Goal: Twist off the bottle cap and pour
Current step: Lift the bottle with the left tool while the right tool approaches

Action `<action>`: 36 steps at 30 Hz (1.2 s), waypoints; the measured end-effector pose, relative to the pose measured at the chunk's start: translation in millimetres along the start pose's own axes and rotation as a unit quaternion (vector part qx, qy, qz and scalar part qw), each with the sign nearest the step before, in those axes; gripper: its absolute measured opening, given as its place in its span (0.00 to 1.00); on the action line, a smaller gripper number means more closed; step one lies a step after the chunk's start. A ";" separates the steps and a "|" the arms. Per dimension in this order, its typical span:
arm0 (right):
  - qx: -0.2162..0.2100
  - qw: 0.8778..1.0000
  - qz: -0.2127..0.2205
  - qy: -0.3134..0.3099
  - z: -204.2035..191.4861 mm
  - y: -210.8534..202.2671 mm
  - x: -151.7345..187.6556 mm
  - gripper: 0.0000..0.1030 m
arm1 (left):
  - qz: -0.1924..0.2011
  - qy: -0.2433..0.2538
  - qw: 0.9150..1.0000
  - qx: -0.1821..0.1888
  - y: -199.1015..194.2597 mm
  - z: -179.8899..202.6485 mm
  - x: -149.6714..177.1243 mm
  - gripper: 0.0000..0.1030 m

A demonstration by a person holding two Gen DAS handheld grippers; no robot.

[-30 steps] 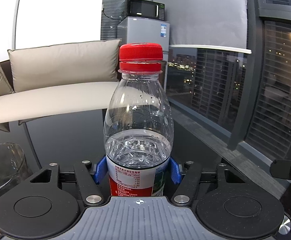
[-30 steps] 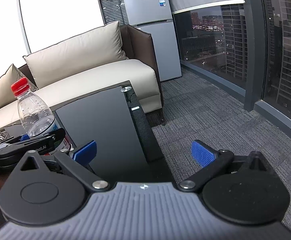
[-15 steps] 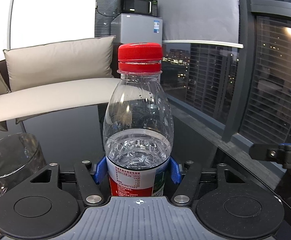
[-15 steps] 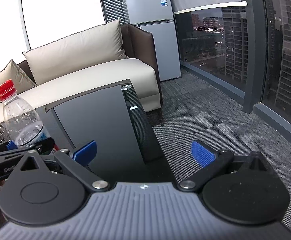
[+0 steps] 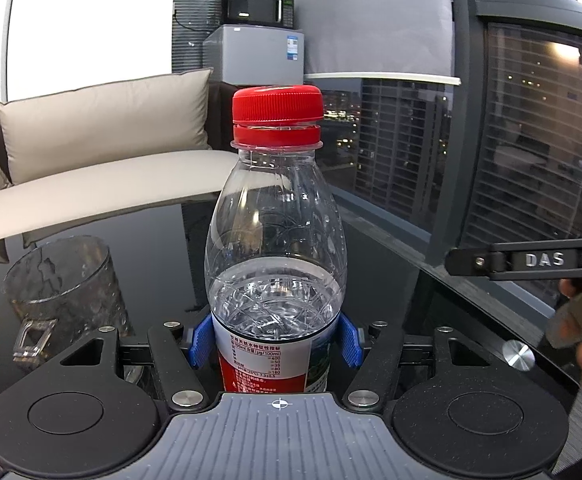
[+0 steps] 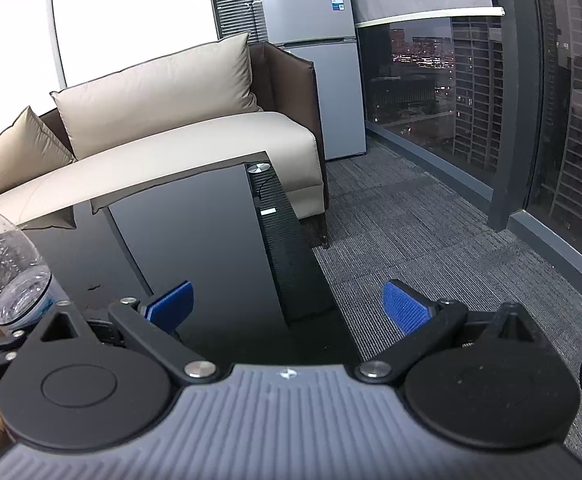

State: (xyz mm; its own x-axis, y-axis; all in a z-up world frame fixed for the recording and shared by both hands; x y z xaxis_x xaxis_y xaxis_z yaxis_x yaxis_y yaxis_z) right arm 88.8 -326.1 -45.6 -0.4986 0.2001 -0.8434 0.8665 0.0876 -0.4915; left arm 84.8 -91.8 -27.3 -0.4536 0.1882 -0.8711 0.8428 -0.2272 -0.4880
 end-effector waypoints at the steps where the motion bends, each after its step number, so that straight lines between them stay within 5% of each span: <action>1: -0.001 1.000 0.000 -0.002 -1.0 0.1 0.4 1.00 | -0.001 0.000 1.000 0.001 -2.0 0.1 0.8 0.55; 29: -0.006 1.000 -0.001 -0.021 -21.0 0.9 10.0 1.00 | 0.005 0.018 1.000 0.015 -51.8 14.6 28.6 0.54; 36: -0.056 0.998 0.028 -0.025 -28.8 -17.6 5.8 1.00 | 0.007 0.020 1.000 0.015 -59.1 16.2 31.6 0.54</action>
State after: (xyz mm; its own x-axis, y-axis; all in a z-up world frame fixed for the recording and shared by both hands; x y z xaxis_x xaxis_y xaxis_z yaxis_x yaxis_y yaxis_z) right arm 71.3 -298.3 -35.6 -0.4472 0.1582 -0.8803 0.8891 0.1860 -0.4182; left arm 16.0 -87.9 -26.8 -0.4290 0.2231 -0.8753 0.8397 -0.2587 -0.4775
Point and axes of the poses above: each gripper's, at about its wrist camera, not at the fingertips, and y roughly the way its jaws point, z to its right, x to its underside, the point moved 3 cm from there along y, roughly the way its jaws point, and after that the axes turned 5 degrees about -x, right-handed, at the moved point
